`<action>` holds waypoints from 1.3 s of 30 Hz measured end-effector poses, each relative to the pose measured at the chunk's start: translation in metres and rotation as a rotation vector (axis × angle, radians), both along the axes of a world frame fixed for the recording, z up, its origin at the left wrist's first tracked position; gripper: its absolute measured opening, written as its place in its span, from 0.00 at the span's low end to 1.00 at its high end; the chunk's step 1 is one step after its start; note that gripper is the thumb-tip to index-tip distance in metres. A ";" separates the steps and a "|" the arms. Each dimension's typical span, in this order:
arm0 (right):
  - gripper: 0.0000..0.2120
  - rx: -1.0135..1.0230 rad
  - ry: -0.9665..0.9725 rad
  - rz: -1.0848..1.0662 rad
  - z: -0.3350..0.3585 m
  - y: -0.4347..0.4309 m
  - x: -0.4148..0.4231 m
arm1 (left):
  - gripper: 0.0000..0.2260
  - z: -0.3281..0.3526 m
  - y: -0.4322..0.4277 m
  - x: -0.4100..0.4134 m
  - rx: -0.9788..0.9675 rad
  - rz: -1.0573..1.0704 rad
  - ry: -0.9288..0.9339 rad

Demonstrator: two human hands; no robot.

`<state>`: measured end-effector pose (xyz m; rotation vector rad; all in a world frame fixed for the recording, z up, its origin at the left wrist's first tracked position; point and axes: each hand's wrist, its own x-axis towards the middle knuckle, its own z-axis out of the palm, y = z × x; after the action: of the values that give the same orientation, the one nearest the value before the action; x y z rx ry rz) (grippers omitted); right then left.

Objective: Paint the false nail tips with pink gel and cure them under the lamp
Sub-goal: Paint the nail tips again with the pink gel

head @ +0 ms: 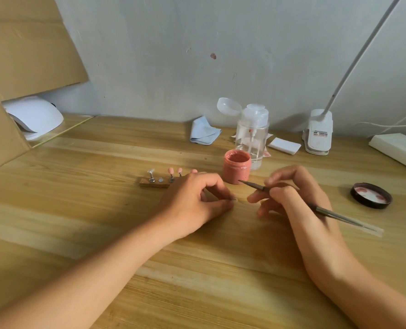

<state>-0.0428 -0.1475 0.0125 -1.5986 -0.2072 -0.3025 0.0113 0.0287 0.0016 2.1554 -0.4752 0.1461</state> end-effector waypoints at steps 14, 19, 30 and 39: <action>0.04 -0.122 0.043 -0.043 0.004 0.005 -0.003 | 0.10 -0.003 0.001 0.001 -0.003 0.003 0.007; 0.04 -0.152 0.043 -0.049 0.005 0.006 -0.002 | 0.11 -0.002 0.000 0.000 0.003 0.001 0.008; 0.04 0.009 -0.025 -0.015 0.003 -0.001 0.000 | 0.13 0.002 0.001 -0.004 -0.008 -0.019 0.016; 0.14 0.038 0.060 -0.042 0.003 0.002 0.000 | 0.12 0.000 0.002 -0.003 -0.027 -0.039 0.041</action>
<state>-0.0430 -0.1453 0.0155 -1.5732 -0.1206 -0.2890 0.0085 0.0302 0.0014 2.1168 -0.4893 0.0862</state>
